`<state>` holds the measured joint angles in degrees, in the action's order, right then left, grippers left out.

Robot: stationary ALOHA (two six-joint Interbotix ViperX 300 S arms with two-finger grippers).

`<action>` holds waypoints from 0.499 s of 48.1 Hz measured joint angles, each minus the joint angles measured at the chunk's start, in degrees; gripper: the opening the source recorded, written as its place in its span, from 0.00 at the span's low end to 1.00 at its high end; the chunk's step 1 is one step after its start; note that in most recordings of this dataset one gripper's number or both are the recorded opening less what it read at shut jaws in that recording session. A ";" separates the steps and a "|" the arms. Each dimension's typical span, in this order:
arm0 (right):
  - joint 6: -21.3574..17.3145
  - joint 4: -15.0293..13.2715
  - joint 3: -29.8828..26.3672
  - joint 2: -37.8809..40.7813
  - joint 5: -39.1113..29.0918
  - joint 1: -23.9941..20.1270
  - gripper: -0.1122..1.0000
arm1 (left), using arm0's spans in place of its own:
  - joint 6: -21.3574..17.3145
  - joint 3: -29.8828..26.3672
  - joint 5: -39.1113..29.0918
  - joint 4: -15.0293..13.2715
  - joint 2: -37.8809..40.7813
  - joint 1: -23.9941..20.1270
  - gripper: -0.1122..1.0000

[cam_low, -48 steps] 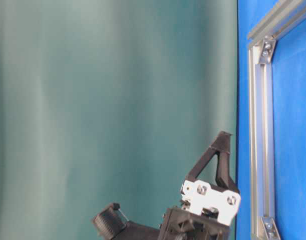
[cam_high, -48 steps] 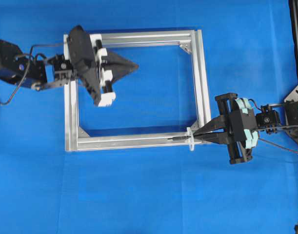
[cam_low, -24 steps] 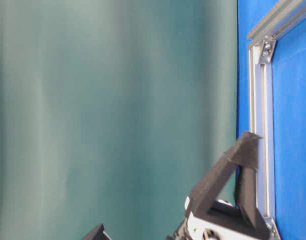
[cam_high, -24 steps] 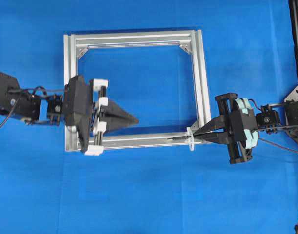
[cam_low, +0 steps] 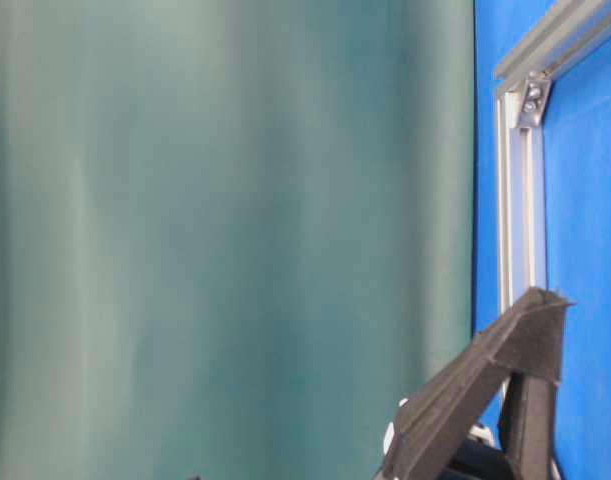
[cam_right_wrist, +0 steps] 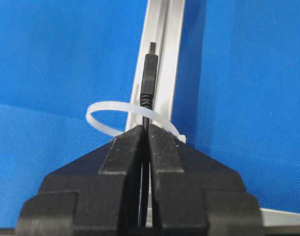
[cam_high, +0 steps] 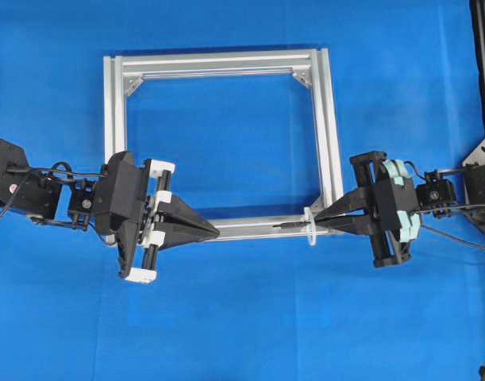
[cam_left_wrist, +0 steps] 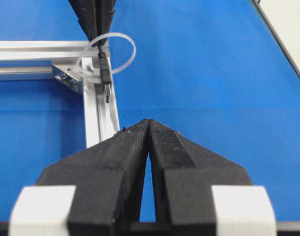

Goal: Insert the wire through the string loop located on the right side.
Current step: 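Move the left gripper down and right toward the plug past the loop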

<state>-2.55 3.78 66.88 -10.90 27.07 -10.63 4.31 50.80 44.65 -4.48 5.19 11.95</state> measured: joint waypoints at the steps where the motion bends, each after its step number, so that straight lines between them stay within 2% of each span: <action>1: 0.00 0.00 0.00 0.00 -0.09 0.00 0.07 | 0.00 0.00 0.00 -0.09 0.09 0.00 0.10; 14: 0.00 0.00 0.00 0.00 0.00 0.09 0.07 | -0.09 -1.05 -1.05 0.00 0.09 0.00 0.10; 24: 0.00 0.00 0.00 0.00 0.00 0.09 0.07 | -0.79 -6.15 -4.57 -0.09 2.11 -0.53 0.10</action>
<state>-2.55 3.78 66.88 -10.90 27.07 -10.55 3.52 44.65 40.08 -4.57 7.29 11.43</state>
